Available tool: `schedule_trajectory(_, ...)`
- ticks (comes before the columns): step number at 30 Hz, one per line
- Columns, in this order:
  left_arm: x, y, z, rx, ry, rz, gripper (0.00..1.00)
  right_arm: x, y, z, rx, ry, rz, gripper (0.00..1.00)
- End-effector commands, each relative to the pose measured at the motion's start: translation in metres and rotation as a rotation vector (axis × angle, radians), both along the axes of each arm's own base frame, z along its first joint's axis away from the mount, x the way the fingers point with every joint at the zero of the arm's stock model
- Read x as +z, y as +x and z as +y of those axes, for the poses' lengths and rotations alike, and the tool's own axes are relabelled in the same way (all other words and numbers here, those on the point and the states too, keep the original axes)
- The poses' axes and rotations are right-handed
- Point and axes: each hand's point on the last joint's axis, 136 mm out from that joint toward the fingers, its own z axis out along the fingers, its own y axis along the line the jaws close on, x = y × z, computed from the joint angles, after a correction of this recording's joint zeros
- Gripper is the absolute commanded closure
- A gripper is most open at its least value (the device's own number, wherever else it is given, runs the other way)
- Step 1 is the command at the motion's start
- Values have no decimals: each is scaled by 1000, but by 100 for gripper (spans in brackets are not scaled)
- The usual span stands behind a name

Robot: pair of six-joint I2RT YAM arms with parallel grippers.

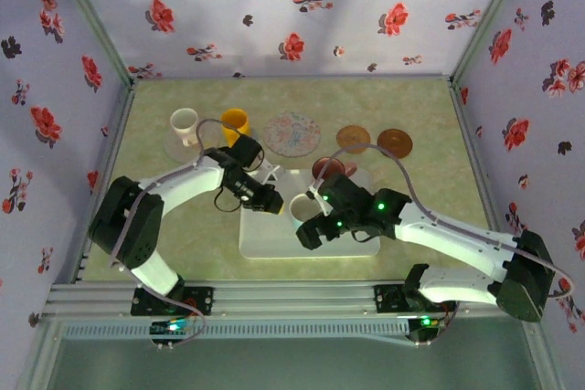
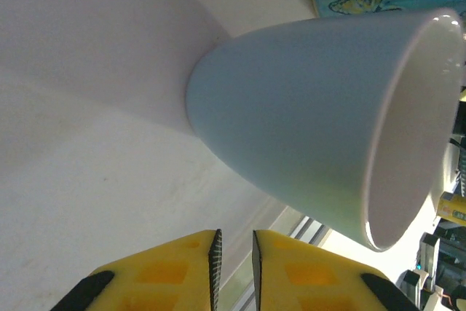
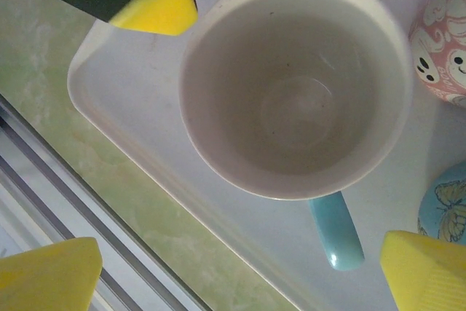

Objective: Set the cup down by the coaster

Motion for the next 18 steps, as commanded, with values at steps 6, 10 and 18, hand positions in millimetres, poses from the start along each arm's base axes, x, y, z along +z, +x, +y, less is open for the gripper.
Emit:
schedule_trajectory(6, -4, 1, -20, -26, -24, 28, 80, -6, -4, 7, 14, 14, 28, 1)
schedule_trajectory(10, -4, 5, -25, -23, -30, 22, 83, -8, -8, 10, 28, 22, 53, 1)
schedule_trajectory(18, -1, 12, -29, -26, -33, 12, 83, -9, -12, 16, 36, 57, 81, 1)
